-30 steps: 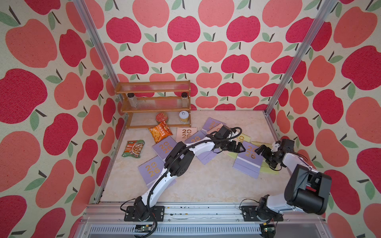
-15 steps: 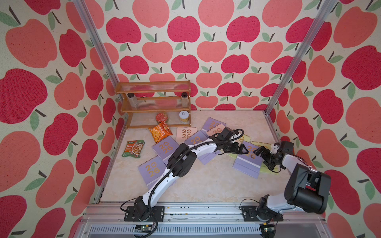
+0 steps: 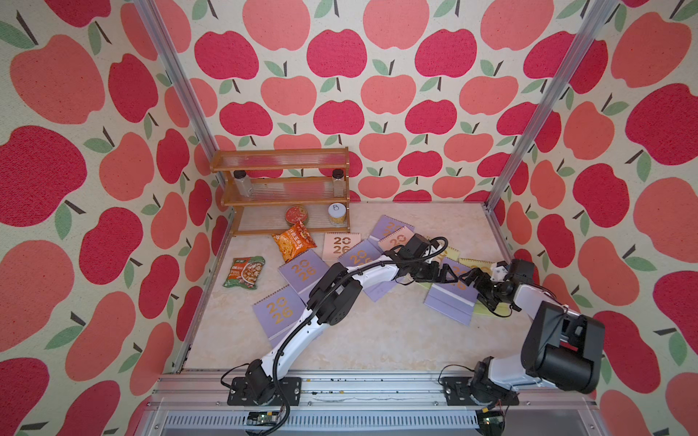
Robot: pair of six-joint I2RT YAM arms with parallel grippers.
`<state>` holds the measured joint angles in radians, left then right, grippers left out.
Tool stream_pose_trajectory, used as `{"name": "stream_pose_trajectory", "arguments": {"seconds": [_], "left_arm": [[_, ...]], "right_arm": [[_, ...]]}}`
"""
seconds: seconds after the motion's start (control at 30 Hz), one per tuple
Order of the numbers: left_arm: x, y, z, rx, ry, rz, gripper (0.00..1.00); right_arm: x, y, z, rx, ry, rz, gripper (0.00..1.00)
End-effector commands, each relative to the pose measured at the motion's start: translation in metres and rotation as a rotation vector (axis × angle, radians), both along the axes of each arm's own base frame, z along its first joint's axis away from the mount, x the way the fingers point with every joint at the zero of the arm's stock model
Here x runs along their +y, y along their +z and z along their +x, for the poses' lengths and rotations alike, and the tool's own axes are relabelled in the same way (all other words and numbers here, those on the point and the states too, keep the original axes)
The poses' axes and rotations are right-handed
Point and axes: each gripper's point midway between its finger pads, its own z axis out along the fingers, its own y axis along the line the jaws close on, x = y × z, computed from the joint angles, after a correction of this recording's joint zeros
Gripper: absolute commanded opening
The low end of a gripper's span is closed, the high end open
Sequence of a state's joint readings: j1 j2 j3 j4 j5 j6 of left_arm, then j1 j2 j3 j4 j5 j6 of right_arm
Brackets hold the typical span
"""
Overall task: Stack the calendars
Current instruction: Pick up the calendar at the center of the board.
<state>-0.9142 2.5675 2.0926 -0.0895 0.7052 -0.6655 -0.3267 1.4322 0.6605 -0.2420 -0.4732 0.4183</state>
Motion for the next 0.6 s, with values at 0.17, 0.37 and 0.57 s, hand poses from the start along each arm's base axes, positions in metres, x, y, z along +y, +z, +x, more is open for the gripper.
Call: {"name": "stream_pose_trajectory", "arguments": {"seconds": [0.17,0.37,0.57], "left_arm": [[-0.004,0.013,-0.010,0.001,-0.042,-0.058,0.99],[0.001,0.010,-0.009,0.009,-0.040,-0.052,0.92],[0.010,0.013,-0.011,0.008,-0.048,-0.059,0.78]], "right_arm": [[0.016,-0.011,-0.010,0.038,0.018,0.056,0.98],[0.015,-0.013,-0.014,0.042,0.020,0.040,0.98],[0.015,-0.013,-0.015,0.041,0.030,0.031,0.98]]}}
